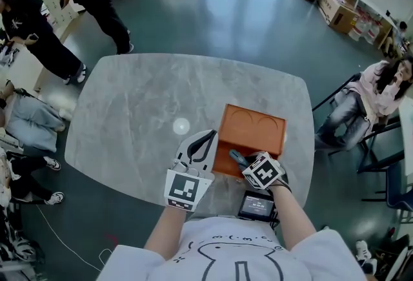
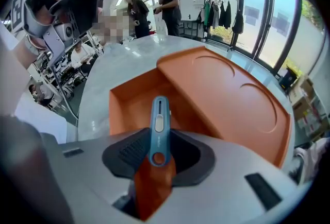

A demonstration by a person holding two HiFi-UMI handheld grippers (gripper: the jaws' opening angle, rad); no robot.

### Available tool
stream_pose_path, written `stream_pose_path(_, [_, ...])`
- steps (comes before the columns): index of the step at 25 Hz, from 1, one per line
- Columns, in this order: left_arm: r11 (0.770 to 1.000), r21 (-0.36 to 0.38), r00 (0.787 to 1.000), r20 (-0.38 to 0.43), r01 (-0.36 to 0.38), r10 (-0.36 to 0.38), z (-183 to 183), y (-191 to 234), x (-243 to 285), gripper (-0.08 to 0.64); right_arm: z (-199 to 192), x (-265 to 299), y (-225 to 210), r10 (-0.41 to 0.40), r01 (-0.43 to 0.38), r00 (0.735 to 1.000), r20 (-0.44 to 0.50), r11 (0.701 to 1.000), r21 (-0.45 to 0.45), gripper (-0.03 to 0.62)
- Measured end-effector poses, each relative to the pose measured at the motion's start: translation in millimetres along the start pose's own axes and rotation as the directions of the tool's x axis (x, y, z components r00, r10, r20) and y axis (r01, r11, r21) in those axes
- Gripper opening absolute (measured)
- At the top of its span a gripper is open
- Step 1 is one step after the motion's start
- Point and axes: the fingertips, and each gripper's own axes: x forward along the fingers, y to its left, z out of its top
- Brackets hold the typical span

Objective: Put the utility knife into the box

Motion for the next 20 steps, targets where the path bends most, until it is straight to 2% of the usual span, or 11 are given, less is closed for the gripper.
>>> stream_pose_path(5, [1.0,-0.006,1.0,-0.013,0.01,-0.01,-3,9,-2,0.015,-2,11,-2,-0.013,0.013,0.999,-0.052,1.0,-0.001,0.133])
stream_pose_path(13, [0.999,-0.02,0.999,-0.013,0.044,-0.044,-5,22,-5,0.015,-1,19,-2,-0.046,0.046,0.995,-0.085,0.999,-0.001,0.135])
stream_pose_path(17, [0.997,-0.023,0.997,-0.007,0.075,-0.076,-8,23,-5,0.015,-4,19,-1,-0.064,0.065,0.994,-0.088,0.998,0.007,0.181])
stream_pose_path(20, [0.995,-0.021,0.995,-0.001,0.101,-0.101,-8,20,-6,0.015,-3,11,-3,-0.091,0.093,0.994,-0.059,0.995,0.031,0.192])
